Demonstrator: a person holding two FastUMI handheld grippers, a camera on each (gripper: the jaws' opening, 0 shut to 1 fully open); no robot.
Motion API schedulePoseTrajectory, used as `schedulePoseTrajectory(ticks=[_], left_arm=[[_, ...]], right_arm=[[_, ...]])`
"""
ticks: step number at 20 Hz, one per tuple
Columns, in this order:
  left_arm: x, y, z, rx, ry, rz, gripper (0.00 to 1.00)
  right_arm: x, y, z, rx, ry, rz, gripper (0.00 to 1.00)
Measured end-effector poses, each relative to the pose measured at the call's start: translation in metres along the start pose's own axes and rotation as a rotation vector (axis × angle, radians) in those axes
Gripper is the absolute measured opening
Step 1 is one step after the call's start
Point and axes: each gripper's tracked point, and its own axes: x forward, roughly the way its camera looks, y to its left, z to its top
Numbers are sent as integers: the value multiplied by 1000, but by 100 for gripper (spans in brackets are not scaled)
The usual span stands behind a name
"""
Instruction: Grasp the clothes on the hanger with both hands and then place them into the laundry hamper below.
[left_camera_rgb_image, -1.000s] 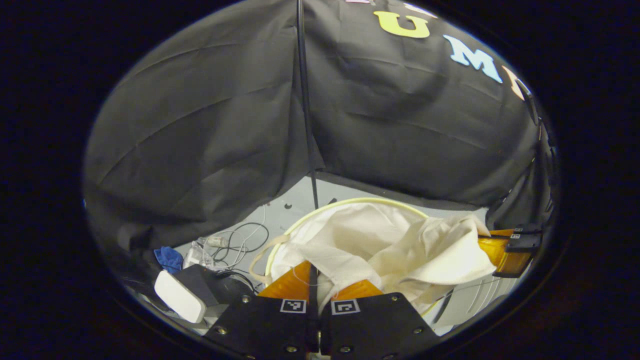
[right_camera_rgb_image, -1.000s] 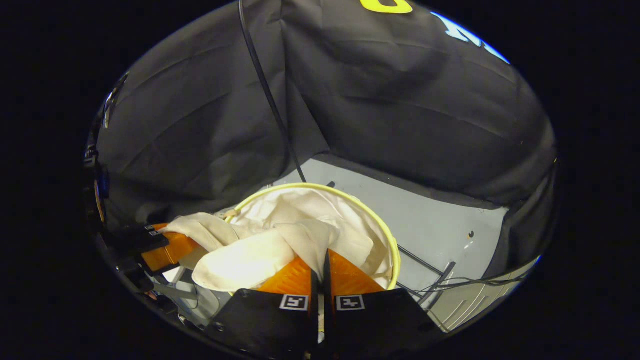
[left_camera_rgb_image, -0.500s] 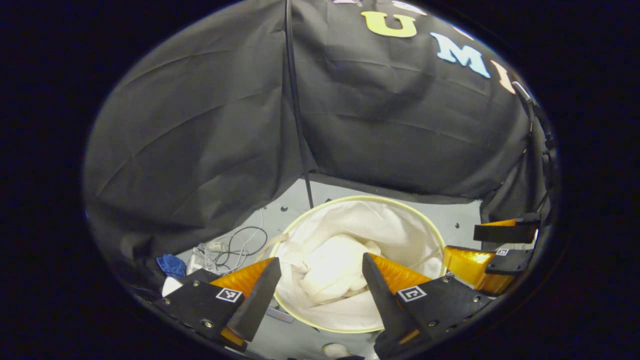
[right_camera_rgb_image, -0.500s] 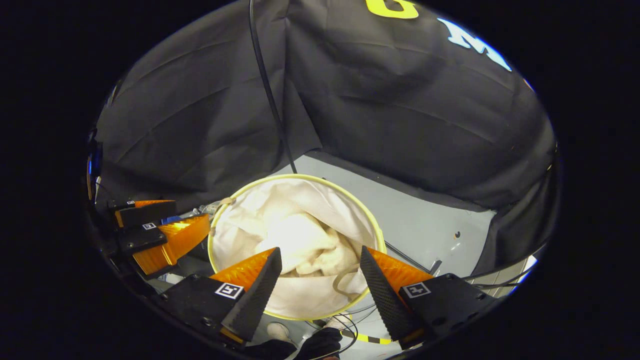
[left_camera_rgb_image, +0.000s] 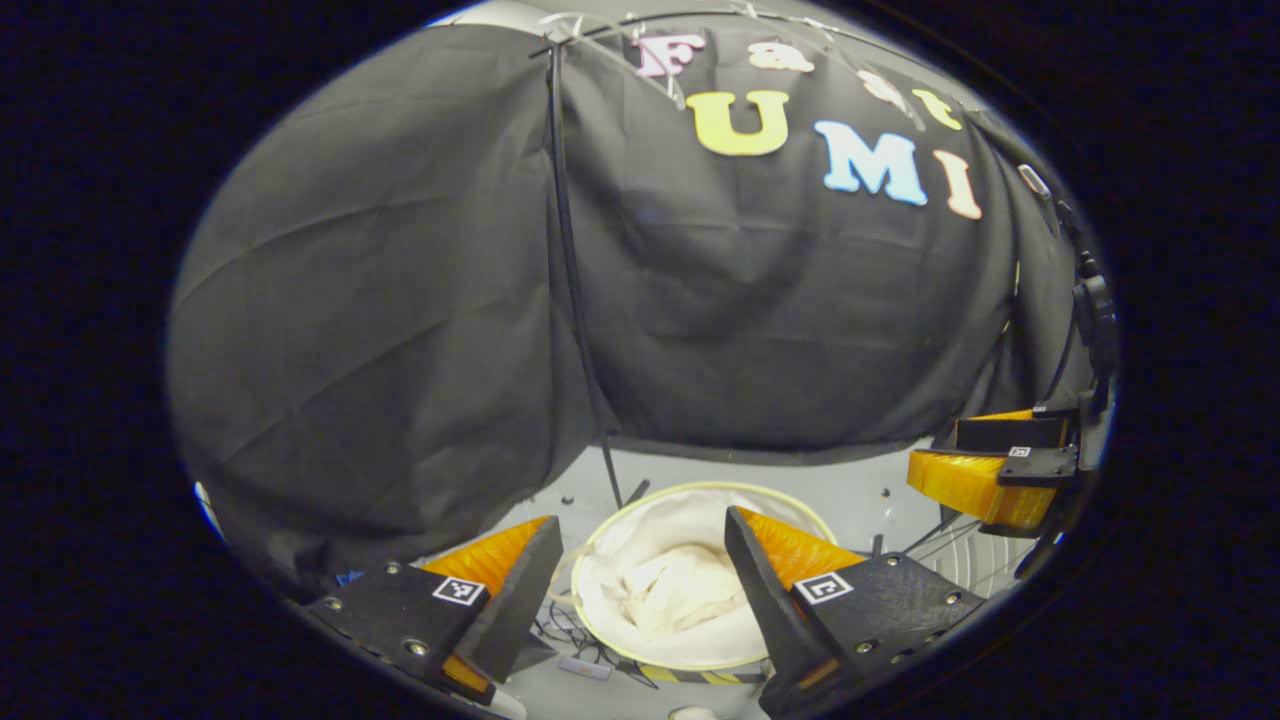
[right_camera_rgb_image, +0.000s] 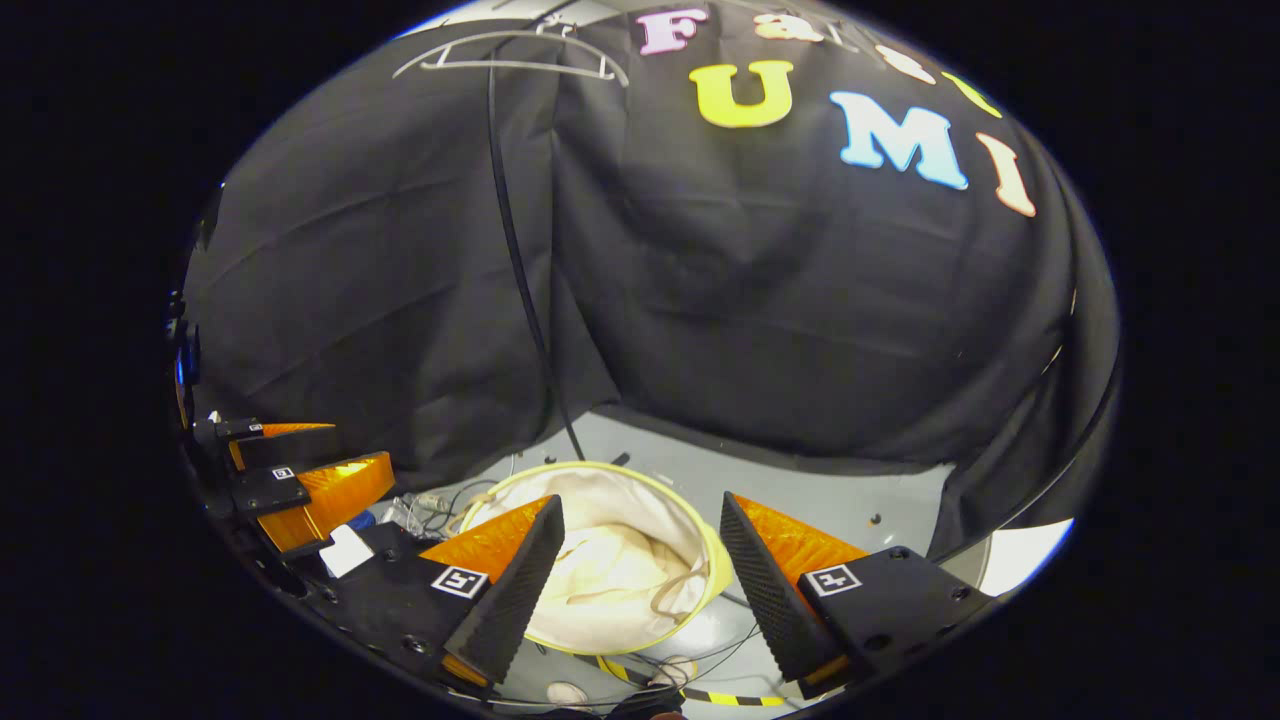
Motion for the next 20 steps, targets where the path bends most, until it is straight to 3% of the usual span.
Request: schedulePoseTrajectory(ticks=[6, 7, 10, 12, 14, 16, 20], left_arm=[[-90, 1, 127, 23, -228, -52, 95], [-106, -1, 148, 21, -255, -59, 95], [-143, -3, 194, 13, -338, -84, 96], [-162, -2, 217, 20, -389, -102, 96], [-181, 2, 232, 28, -435, -104, 96], [-200, 5, 242, 39, -475, -96, 95], [-230, 17, 261, 54, -525, -86, 95]], right_arm=[[-116, -22, 93, 25, -219, -62, 99], [-131, -25, 103, 31, -244, -72, 94], [-176, -36, 133, 55, -333, -116, 99], [-209, -46, 151, 74, -397, -139, 95], [-236, -58, 165, 68, -456, -183, 100], [-262, -72, 179, 45, -529, -236, 94], [-305, -90, 188, 23, -633, -344, 94]])
